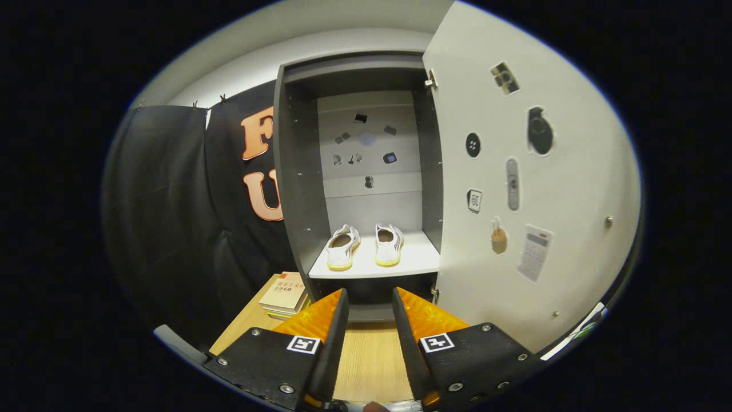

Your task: Open the shoe cabinet door, grab the shoes and put them into the shoe cabinet, then close the shoe cabinet door.

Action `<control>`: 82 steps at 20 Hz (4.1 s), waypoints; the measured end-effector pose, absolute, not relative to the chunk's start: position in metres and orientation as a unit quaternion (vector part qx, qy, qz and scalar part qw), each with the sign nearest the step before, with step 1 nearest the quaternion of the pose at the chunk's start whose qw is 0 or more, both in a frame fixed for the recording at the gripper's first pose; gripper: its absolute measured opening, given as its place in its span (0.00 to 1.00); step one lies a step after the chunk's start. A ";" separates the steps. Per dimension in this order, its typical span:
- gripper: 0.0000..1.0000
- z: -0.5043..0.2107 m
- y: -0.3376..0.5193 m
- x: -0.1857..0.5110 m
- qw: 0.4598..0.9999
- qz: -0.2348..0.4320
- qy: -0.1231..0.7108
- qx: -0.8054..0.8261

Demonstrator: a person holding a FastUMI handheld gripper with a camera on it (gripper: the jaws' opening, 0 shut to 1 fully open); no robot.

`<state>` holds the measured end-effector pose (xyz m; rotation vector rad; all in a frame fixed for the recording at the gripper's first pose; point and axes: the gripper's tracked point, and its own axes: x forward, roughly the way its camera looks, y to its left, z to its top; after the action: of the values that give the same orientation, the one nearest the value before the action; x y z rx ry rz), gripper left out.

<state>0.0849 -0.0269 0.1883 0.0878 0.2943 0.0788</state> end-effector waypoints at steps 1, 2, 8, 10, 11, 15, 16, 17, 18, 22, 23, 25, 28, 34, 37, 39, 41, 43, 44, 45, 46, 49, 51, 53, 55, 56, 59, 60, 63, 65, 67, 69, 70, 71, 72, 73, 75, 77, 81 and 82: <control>0.49 0.193 -0.039 0.073 0.988 0.042 0.141 0.042; 0.49 0.192 -0.053 0.056 0.987 0.043 0.149 0.044; 0.51 0.210 -0.128 0.000 0.991 0.048 0.112 0.059; 0.51 0.219 -0.150 -0.009 0.992 0.041 0.103 0.065; 0.51 0.224 -0.164 -0.010 0.993 0.034 0.094 0.060; 0.51 0.230 -0.232 -0.001 0.997 -0.014 0.069 0.038; 0.51 0.228 -0.243 0.003 0.997 -0.022 0.071 0.035; 0.52 0.223 -0.250 0.009 0.996 -0.025 0.075 0.031; 0.52 0.221 -0.252 0.013 0.996 -0.025 0.080 0.029; 0.54 0.217 -0.231 0.030 0.996 0.009 0.089 0.026; 0.54 0.215 -0.227 0.032 0.996 0.003 0.091 0.017; 0.53 0.215 -0.228 0.040 0.996 -0.012 0.087 -0.006; 0.52 0.217 -0.216 0.034 0.995 0.005 0.097 -0.008; 0.51 0.216 -0.124 0.046 0.991 0.065 0.113 0.006; 0.52 0.215 -0.093 0.058 0.990 0.080 0.115 0.012; 0.55 0.217 -0.075 0.069 0.990 0.082 0.114 0.003; 0.57 0.216 -0.052 0.079 0.989 0.096 0.115 0.002; 0.60 0.220 -0.025 0.086 0.986 0.124 0.114 0.015; 0.62 0.220 -0.010 0.090 0.984 0.136 0.116 0.023; 0.67 0.219 -0.002 0.098 0.983 0.138 0.116 0.027; 0.72 0.218 0.007 0.107 0.984 0.137 0.114 0.026; 0.79 0.212 0.036 0.123 0.982 0.146 0.116 0.028; 0.82 0.214 0.046 0.138 0.984 0.139 0.109 0.025; 0.83 0.214 0.052 0.154 0.986 0.127 0.104 0.024; 0.84 0.214 0.061 0.164 0.987 0.118 0.103 0.028; 0.85 0.214 0.064 0.165 0.987 0.117 0.107 0.030; 0.86 0.216 0.068 0.189 0.989 0.099 0.101 0.046; 0.86 0.217 0.069 0.193 0.989 0.097 0.097 0.052; 0.87 0.217 0.079 0.207 0.992 0.079 0.087 0.038; 0.89 0.217 0.082 0.219 0.994 0.064 0.081 0.018; 0.91 0.216 0.085 0.229 0.995 0.053 0.084 0.012; 0.91 0.217 0.090 0.239 0.995 0.047 0.086 0.019; 0.91 0.216 0.089 0.239 0.995 0.045 0.086 0.022; 0.91 0.215 0.090 0.241 0.995 0.044 0.085 0.023; 0.91 0.215 0.091 0.244 0.995 0.043 0.086 0.021; 0.91 0.215 0.091 0.247 0.995 0.040 0.085 0.021; 0.93 0.215 0.092 0.252 0.996 0.030 0.080 0.020; 0.93 0.215 0.092 0.255 0.997 0.015 0.077 0.021; 0.93 0.216 0.091 0.264 0.997 0.000 0.078 0.014; 0.94 0.217 0.092 0.268 0.997 -0.002 0.079 0.014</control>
<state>0.2678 0.0916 0.2175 0.0281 0.1582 -0.0033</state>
